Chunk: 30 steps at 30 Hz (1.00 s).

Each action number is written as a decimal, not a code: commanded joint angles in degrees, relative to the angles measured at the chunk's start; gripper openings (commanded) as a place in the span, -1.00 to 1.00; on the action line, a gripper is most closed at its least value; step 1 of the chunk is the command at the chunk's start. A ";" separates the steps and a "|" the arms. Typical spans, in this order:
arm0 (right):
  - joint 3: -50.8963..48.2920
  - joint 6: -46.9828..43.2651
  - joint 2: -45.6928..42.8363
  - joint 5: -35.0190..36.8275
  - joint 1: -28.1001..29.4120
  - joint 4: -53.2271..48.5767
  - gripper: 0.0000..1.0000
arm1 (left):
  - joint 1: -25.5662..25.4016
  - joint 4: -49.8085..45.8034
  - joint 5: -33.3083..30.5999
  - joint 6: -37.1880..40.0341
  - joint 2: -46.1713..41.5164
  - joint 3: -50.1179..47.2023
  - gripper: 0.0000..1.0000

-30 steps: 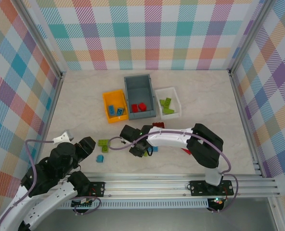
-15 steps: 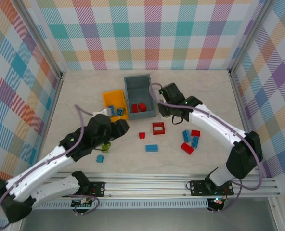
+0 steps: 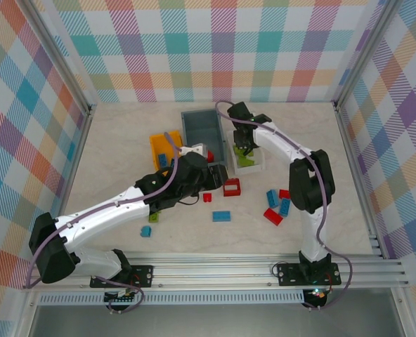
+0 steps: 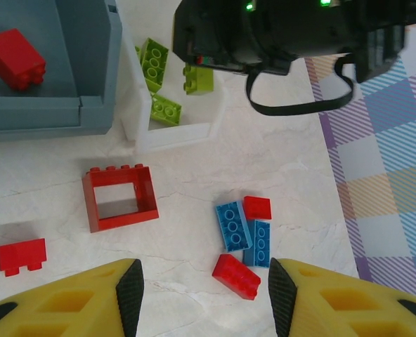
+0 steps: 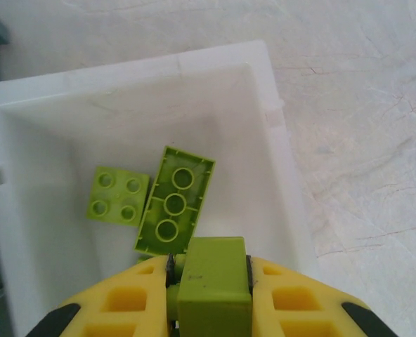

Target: Sort the legos into containers by color

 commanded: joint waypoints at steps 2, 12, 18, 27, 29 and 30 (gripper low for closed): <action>1.79 1.77 1.27 2.46 -0.37 -3.47 -0.55 | -1.13 1.82 -1.54 1.55 -0.82 1.55 0.04; 1.00 2.03 -3.01 2.20 0.46 -3.27 -0.05 | -1.28 -2.29 -2.98 1.79 -2.50 0.81 0.04; 2.30 1.32 -9.47 2.14 1.45 -3.55 -0.04 | -1.24 -4.00 -3.99 1.66 -3.81 0.37 0.04; -9.14 3.70 -31.01 -3.59 1.92 -2.12 -0.01 | -1.90 -10.07 1.53 5.26 2.49 4.62 0.05; -15.18 6.77 -38.04 -5.37 1.96 -3.13 0.03 | -3.39 -9.93 3.06 6.32 7.13 6.94 0.09; -18.40 8.77 -42.02 -5.92 1.96 -3.97 0.04 | -4.35 -10.29 3.15 6.27 9.97 9.01 0.11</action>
